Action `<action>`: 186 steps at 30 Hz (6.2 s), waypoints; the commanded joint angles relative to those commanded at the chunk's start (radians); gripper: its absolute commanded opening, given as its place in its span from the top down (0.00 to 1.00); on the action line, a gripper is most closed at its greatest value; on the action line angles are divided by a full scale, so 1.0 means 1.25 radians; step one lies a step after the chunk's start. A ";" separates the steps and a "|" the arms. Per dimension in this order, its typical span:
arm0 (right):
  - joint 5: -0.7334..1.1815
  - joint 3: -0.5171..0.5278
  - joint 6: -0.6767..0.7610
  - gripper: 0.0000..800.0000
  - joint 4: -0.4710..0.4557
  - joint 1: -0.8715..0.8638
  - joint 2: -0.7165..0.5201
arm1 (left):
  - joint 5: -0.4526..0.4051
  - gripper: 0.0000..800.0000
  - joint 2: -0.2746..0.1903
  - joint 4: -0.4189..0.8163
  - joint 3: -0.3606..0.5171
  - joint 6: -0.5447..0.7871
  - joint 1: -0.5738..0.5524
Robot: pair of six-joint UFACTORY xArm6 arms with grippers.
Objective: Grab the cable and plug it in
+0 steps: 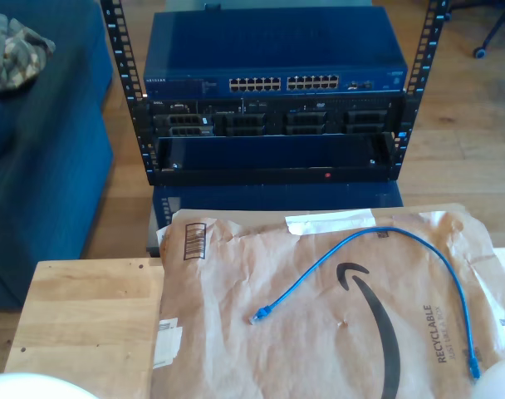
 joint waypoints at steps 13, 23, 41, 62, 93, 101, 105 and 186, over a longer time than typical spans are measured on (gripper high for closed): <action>0.000 0.000 0.000 0.00 0.000 0.001 0.000 | 0.000 0.00 0.000 0.000 0.000 0.000 0.000; -0.001 0.000 0.000 0.00 -0.001 0.000 0.000 | 0.000 0.00 0.000 0.000 0.000 0.000 0.000; -0.001 0.000 0.000 0.00 0.000 0.000 0.000 | 0.000 0.00 0.000 0.000 0.000 0.000 0.000; 0.000 0.000 0.000 0.00 -0.001 0.000 0.000 | 0.000 0.00 0.000 0.000 0.000 0.000 0.000; 0.253 -0.323 0.622 0.00 0.000 0.563 -0.056 | 0.411 0.00 -0.004 -0.085 -0.462 -0.475 -0.506; 0.295 -0.416 0.951 0.01 -0.002 0.941 0.021 | 0.410 0.00 0.002 -0.146 -0.464 -0.734 -0.827; 0.314 -0.481 1.101 0.01 0.002 1.133 0.092 | 0.403 0.00 0.032 -0.183 -0.466 -0.824 -0.939; -0.004 -0.773 1.312 0.91 0.101 1.624 0.689 | 0.393 0.00 0.059 -0.239 -0.466 -0.992 -1.128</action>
